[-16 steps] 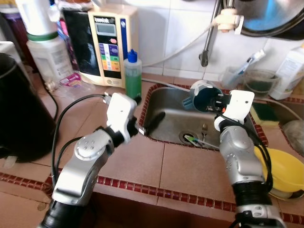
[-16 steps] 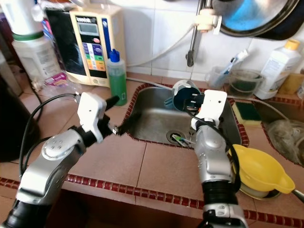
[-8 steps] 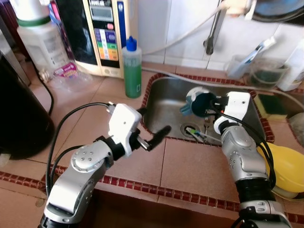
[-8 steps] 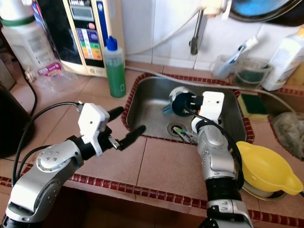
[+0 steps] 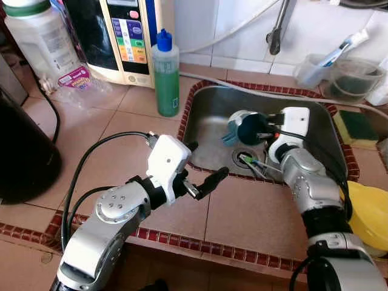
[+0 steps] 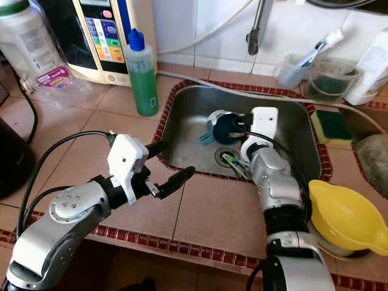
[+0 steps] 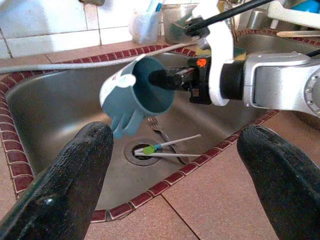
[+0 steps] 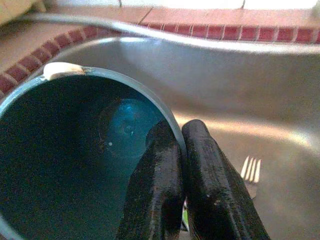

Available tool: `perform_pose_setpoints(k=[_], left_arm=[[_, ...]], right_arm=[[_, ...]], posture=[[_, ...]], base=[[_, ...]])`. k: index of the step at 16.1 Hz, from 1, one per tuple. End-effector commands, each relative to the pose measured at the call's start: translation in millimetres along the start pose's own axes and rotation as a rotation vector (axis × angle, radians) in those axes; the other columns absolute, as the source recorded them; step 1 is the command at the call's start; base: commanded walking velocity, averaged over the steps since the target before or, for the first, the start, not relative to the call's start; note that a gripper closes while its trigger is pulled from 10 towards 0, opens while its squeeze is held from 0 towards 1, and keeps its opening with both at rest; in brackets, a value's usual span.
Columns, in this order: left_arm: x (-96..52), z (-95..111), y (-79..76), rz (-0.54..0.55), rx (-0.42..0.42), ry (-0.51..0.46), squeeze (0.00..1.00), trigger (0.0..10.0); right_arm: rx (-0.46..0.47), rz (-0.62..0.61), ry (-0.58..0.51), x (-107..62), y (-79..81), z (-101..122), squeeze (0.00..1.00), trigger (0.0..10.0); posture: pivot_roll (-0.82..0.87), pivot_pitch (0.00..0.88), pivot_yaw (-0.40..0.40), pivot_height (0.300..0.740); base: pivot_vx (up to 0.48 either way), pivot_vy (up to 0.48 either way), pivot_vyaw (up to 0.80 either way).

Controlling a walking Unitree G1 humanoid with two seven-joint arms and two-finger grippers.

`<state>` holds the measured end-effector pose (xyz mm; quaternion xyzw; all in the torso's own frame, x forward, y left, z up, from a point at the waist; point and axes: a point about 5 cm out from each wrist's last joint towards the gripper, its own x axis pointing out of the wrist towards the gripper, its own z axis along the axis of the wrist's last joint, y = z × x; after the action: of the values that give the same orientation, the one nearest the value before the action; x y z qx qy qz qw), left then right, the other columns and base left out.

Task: Kitchen organization

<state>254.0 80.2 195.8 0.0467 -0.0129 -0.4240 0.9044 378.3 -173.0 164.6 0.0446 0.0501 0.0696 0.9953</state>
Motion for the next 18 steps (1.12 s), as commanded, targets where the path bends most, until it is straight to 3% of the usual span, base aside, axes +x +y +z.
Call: perform_pose_setpoints(k=[1,6,10,12,18], left_arm=[[0.4,5,-6.0,-0.030,0.008,-0.013,0.00,10.0],[-0.7,7,-6.9,-0.026,0.008,-0.006,0.00,10.0],[-1.3,8,-5.4,-0.017,0.014,-0.006,0.00,10.0],[-1.0,8,-4.9,-0.015,0.014,-0.007,0.00,10.0],[-0.3,9,-3.1,-0.010,0.016,-0.007,0.00,10.0]], right_arm=[[-0.001,0.011,0.009,1.9,-1.2,3,0.00,10.0],[0.031,0.086,0.088,7.6,6.1,-4,0.00,10.0],[0.032,0.071,0.100,8.6,5.2,-7,0.00,10.0],[0.034,0.072,0.102,8.9,4.8,-8,1.00,10.0],[0.040,0.070,0.086,10.2,3.5,-5,1.00,10.0]], posture=[[-0.05,0.219,-0.001,0.740],[-0.04,0.224,-0.002,0.740],[-0.04,0.225,-0.002,0.740],[-0.04,0.225,-0.001,0.740],[-0.04,0.229,0.001,0.740]], base=[[0.000,0.000,0.00],[0.000,0.000,0.00],[0.000,0.000,0.00],[0.000,0.000,0.00],[0.000,0.000,0.00]])
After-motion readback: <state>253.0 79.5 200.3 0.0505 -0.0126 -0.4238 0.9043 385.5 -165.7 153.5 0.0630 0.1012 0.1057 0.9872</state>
